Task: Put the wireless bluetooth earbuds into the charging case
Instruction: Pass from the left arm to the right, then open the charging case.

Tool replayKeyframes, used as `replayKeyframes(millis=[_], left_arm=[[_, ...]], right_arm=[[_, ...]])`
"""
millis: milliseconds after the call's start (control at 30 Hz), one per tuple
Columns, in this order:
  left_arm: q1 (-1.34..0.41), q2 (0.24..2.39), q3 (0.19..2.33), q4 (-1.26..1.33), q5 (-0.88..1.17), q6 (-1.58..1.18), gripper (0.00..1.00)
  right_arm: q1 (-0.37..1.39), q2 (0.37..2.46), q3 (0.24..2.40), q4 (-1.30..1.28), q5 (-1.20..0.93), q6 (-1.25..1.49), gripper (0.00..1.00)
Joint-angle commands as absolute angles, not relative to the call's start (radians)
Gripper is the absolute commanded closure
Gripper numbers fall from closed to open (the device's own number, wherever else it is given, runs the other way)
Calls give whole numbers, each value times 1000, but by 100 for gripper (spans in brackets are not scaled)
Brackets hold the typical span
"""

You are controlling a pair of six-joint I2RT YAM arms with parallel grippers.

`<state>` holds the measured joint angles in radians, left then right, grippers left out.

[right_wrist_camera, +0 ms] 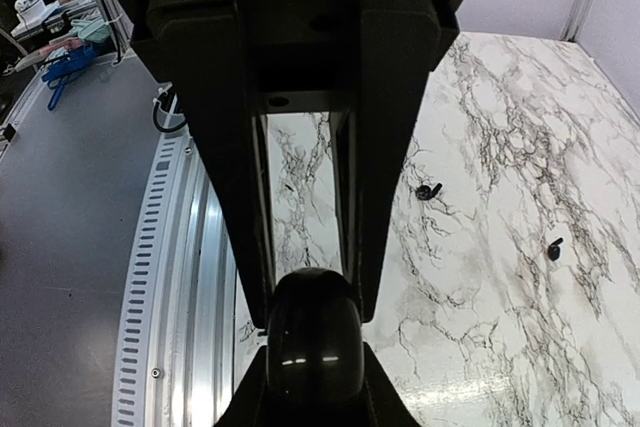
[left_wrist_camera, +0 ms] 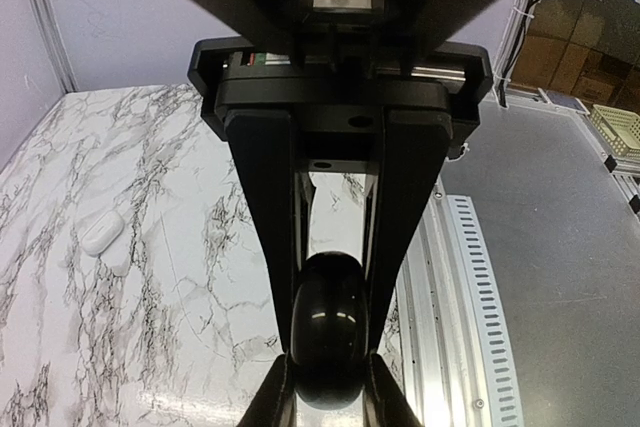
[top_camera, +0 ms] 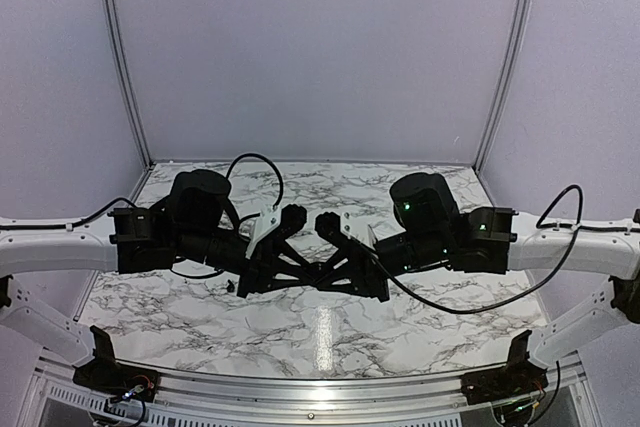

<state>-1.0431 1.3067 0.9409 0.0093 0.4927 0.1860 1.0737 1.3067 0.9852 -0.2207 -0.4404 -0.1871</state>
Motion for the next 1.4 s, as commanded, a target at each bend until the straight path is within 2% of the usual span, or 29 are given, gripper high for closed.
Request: replayKeyframes(millis=[0, 67, 100, 133, 167, 300, 433, 600, 633, 767, 900, 1367], left_arm=[[-1045, 1261, 936, 53, 455, 182, 92], [-1044, 1262, 934, 54, 464, 183, 96], [-1045, 1261, 932, 54, 468, 183, 97], [-1045, 1258, 929, 53, 467, 184, 98], [-1045, 1254, 926, 51, 465, 184, 99], [-1045, 1254, 925, 38, 467, 184, 100], [-1045, 1265, 931, 37, 468, 184, 100], [-1045, 1272, 938, 35, 468, 187, 100], [-1045, 1273, 937, 35, 464, 187, 98], [-1045, 1259, 934, 39, 449, 183, 78], [-1045, 1255, 933, 45, 433, 174, 64], [-1042, 1211, 910, 101, 240, 141, 60]], right_arm=[[1083, 1279, 996, -219, -445, -182, 94], [1083, 1279, 994, -218, -444, -180, 94], [1083, 1279, 993, -218, -445, -179, 89], [1083, 1279, 991, -218, -446, -178, 80], [1084, 1277, 991, -220, -449, -177, 74], [1083, 1265, 985, -220, -442, -175, 73], [1083, 1263, 988, -224, -445, -176, 75], [1083, 1261, 989, -221, -446, -181, 85], [1083, 1261, 991, -224, -448, -182, 87], [1083, 1258, 987, -223, -453, -181, 91], [1083, 1259, 983, -219, -459, -180, 93], [1083, 1243, 952, -205, -491, -184, 100]])
